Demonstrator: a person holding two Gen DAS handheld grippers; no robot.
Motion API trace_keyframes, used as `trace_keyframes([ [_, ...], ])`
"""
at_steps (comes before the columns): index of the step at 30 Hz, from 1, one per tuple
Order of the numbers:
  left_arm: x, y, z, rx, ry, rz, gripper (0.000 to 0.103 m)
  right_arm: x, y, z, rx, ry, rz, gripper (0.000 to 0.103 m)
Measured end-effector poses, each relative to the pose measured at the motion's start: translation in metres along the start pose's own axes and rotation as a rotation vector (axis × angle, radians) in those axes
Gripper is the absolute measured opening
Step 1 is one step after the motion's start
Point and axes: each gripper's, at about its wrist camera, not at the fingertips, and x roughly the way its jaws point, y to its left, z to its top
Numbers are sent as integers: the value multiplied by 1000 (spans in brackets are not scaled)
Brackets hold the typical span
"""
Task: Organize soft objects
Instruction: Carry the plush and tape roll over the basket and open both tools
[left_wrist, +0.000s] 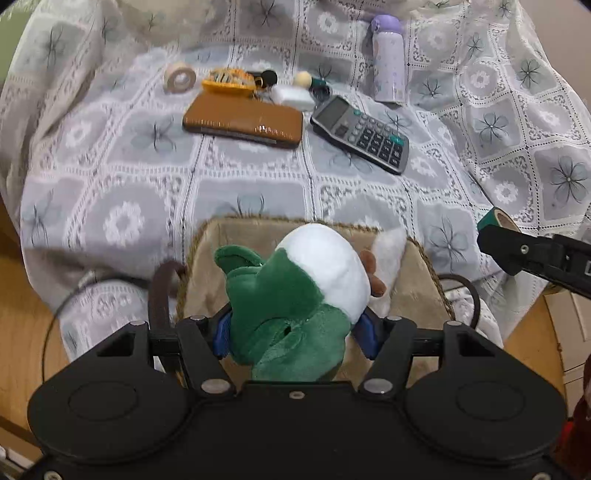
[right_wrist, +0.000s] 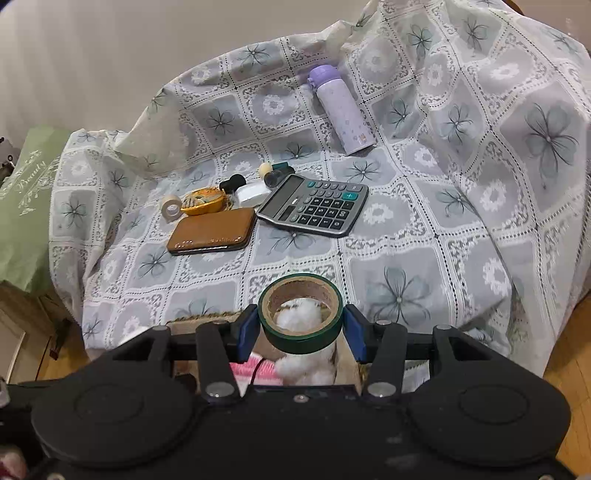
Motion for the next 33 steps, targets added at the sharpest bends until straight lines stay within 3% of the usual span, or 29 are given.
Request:
trace_keyframes([
  [11, -9, 0, -25, -56, -3, -8, 59, -34, 3, -29, 4, -8, 15, 49],
  [18, -4, 1, -29, -78, 15, 4, 60, -34, 7, -35, -16, 15, 16, 49],
  [28, -3, 3, -37, -96, 25, -1, 65, -30, 0, -35, 13, 48, 13, 49],
  [33, -10, 4, -37, -109, -16, 1, 74, -29, -1, -35, 19, 65, 8, 49],
])
